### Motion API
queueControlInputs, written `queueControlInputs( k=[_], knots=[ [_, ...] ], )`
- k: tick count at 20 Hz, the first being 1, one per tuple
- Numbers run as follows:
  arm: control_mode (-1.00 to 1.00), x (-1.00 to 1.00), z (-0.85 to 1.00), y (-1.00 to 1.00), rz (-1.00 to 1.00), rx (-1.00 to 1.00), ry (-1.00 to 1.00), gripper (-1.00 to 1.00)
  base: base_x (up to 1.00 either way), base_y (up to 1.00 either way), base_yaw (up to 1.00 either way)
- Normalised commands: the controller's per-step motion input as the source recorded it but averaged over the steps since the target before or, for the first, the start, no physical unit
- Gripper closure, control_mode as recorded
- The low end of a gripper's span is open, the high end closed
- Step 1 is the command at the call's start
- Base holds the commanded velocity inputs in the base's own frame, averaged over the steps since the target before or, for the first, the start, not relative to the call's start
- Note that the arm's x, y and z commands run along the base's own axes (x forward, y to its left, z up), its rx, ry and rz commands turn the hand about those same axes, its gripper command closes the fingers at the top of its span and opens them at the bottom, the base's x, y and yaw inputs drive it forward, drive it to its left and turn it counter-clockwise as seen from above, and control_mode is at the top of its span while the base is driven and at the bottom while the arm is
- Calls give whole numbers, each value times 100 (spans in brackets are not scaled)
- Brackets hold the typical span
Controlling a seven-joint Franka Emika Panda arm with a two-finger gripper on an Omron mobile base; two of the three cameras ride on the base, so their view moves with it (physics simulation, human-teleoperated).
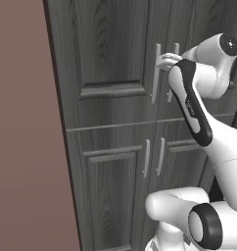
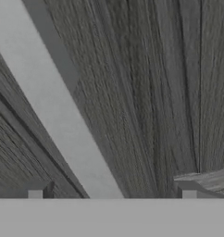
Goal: Open the cabinet, pick the kettle from the cabinet, and place it in the sink.
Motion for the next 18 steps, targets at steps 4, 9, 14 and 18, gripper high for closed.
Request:
queueControlInputs(
  k=[4,9,14,18],
  knots=[
    [-100,41,-45,25,5,0,6,-100,0,0,0],
    [-100,35,-48,29,3,0,0,100,0,0,0],
    [-100,27,-51,33,1,0,-5,100,0,0,0],
    [-100,27,-46,33,0,0,-12,100,0,0,0]
  ],
)
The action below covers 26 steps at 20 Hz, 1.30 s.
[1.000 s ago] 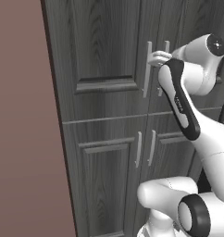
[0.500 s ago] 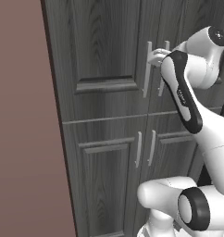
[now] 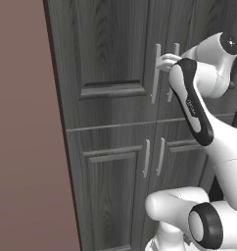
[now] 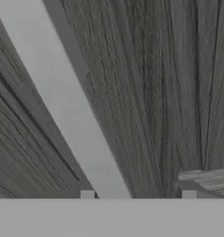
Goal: Open the cabinet, pick the kettle from the cabinet, and place it in the sink.
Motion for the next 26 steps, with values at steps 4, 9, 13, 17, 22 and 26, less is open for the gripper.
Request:
queueControlInputs(
  k=[4,9,13,17,22,26],
  knots=[
    [-100,33,-43,37,0,0,-13,100,0,0,0],
    [-100,41,-36,42,0,0,-12,100,0,0,0],
    [-100,42,-27,43,0,0,-4,100,0,0,0],
    [-100,42,-19,48,0,0,0,100,0,0,0],
    [-100,36,-9,51,0,0,4,100,0,0,0],
    [-100,25,-10,52,0,0,15,100,0,0,0]
  ],
)
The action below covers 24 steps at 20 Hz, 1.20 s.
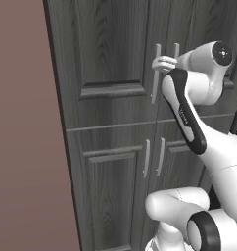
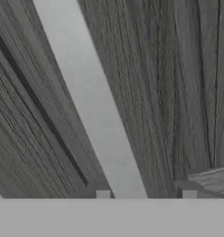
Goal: Open the cabinet, pick the kettle from the cabinet, and place it in the sink.
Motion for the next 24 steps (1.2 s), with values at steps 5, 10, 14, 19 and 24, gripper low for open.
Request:
queueControlInputs(
  k=[5,10,14,19,24],
  knots=[
    [-100,8,-18,51,3,0,4,100,0,0,0],
    [-100,1,-24,52,6,1,3,100,0,0,0],
    [-100,0,-27,43,9,5,0,100,0,0,0],
    [-100,-2,-25,36,12,9,0,100,0,0,0],
    [-100,-18,-22,30,14,7,0,100,0,0,0]
  ],
)
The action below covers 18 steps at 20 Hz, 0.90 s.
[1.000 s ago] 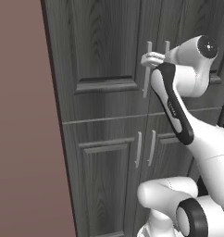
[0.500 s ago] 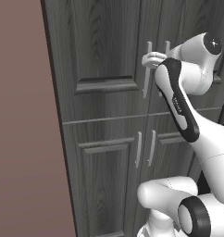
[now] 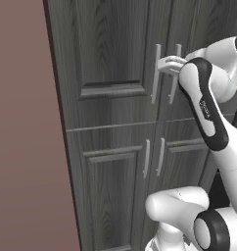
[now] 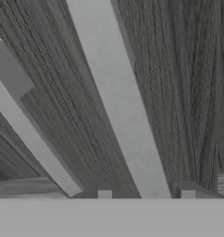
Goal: Open the cabinet, pick the kettle from the cabinet, and place it in the sink.
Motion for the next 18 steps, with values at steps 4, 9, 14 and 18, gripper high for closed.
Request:
queueControlInputs(
  k=[4,9,14,18],
  knots=[
    [-100,-25,-19,32,11,2,0,100,0,0,0],
    [-100,-26,-16,37,10,0,0,100,0,0,0],
    [-100,-28,-14,38,10,0,0,100,0,0,0],
    [-100,-33,-11,33,13,0,0,100,0,0,0]
  ],
)
